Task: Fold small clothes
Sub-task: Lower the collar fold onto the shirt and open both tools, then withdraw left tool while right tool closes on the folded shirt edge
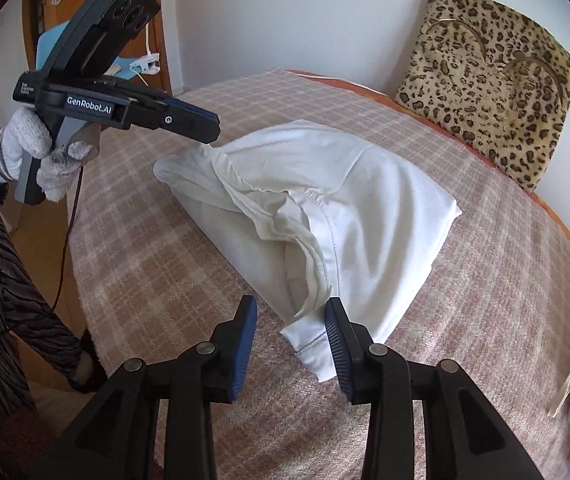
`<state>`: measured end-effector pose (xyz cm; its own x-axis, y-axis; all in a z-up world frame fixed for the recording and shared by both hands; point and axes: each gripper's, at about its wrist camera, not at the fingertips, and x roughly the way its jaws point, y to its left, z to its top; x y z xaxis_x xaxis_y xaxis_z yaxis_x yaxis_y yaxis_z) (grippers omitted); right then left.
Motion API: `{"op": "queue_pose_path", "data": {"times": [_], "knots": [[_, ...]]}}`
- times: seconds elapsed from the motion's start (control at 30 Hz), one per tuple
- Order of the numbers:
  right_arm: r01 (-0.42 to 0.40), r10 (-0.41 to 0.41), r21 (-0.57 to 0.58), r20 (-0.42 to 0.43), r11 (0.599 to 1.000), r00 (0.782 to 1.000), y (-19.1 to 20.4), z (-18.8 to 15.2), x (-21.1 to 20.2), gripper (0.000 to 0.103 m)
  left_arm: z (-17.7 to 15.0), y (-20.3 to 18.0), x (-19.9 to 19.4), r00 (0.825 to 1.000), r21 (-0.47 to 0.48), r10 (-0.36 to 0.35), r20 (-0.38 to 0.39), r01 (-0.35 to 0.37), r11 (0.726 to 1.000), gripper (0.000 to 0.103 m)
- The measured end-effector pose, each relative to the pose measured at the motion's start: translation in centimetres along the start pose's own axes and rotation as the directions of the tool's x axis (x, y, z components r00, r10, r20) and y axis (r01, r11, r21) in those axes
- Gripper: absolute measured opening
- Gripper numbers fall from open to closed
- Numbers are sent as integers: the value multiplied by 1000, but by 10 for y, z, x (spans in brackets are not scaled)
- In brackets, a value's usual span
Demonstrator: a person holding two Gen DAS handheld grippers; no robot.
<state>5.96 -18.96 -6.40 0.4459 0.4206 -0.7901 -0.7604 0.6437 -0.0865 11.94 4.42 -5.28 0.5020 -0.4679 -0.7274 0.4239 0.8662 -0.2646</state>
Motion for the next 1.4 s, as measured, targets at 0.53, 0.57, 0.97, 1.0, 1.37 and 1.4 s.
{"op": "queue_pose_path", "data": {"times": [0.53, 0.57, 0.97, 1.0, 1.37, 1.4], "knots": [[-67, 69, -35, 53, 997, 996, -10, -7, -33, 5, -33, -4, -9, 996, 84, -24, -90, 32, 996, 32], [-124, 125, -21, 57, 992, 991, -13, -8, -37, 19, -29, -3, -14, 997, 71, -34, -72, 39, 997, 32], [-199, 110, 519, 196, 831, 974, -154, 11, -9, 35, 30, -62, 7, 997, 168, -74, 37, 66, 984, 32], [-211, 122, 550, 195, 808, 973, -164, 12, -1, 35, 30, -68, 13, 997, 182, -76, 26, 70, 981, 32], [-383, 277, 770, 274, 511, 921, -228, 5, 73, 36, 16, -106, 52, 994, 286, -90, -61, 103, 953, 32], [-388, 284, 776, 277, 497, 918, -230, 5, 78, 36, 16, -106, 54, 994, 289, -90, -69, 106, 951, 32]]}}
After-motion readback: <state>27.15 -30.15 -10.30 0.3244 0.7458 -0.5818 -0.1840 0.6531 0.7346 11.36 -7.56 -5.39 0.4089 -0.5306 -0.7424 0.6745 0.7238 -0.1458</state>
